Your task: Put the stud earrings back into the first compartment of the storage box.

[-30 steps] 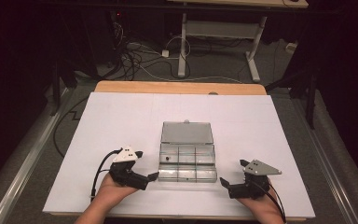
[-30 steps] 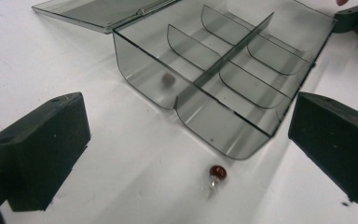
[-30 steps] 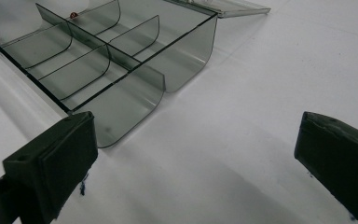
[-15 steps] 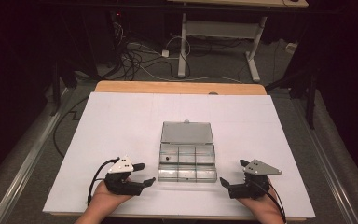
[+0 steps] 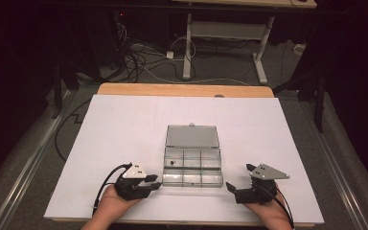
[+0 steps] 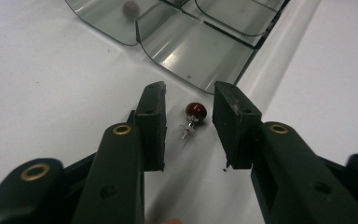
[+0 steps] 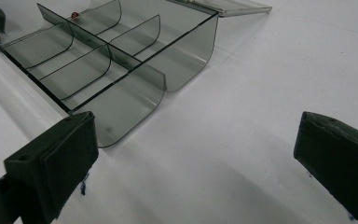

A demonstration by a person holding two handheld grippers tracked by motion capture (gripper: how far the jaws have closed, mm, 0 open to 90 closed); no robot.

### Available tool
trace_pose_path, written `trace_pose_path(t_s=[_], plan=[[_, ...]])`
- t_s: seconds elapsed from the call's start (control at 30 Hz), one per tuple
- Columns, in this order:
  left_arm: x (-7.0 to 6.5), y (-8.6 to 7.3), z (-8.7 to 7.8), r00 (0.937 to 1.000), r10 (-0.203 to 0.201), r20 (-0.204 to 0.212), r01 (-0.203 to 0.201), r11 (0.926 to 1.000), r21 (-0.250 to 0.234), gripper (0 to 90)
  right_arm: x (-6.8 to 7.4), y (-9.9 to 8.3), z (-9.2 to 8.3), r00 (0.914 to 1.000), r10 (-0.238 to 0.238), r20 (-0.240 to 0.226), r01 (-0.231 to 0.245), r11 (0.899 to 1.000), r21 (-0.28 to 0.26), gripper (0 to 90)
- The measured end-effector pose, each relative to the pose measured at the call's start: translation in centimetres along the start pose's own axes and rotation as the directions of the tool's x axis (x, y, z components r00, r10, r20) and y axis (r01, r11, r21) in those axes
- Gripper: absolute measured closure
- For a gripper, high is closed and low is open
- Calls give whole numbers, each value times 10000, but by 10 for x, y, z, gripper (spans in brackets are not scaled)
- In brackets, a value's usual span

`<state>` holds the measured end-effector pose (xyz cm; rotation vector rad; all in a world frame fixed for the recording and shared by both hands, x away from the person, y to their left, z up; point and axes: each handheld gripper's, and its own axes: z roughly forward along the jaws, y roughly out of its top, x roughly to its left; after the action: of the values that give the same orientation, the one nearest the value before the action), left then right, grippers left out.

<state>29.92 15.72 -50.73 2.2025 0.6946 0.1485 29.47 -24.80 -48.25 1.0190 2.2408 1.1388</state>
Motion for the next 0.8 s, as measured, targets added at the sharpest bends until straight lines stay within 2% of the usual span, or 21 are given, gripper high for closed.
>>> trace_pose_path(t_s=[0.3, 0.5, 0.6, 0.8], plan=[[-5, 0, 1, 9984, 311, -462, -307, 9995, 83, 677, 0, 0, 0, 10000, -25, 20, 25, 10000, 23, 11], [-7, 0, 2, 9981, 477, -396, -475, 9988, 66, 729, 0, 0, 0, 10000, -34, 11, 34, 10000, 39, 12], [-5, -1, 2, 9990, 363, -273, -362, 9993, 52, 759, 0, 0, 0, 10000, -28, 9, 28, 10000, 39, 12], [-5, -1, 2, 9989, 375, -288, -373, 9993, 51, 761, 1, 0, 0, 10000, -58, 15, 58, 10000, 25, 12]])
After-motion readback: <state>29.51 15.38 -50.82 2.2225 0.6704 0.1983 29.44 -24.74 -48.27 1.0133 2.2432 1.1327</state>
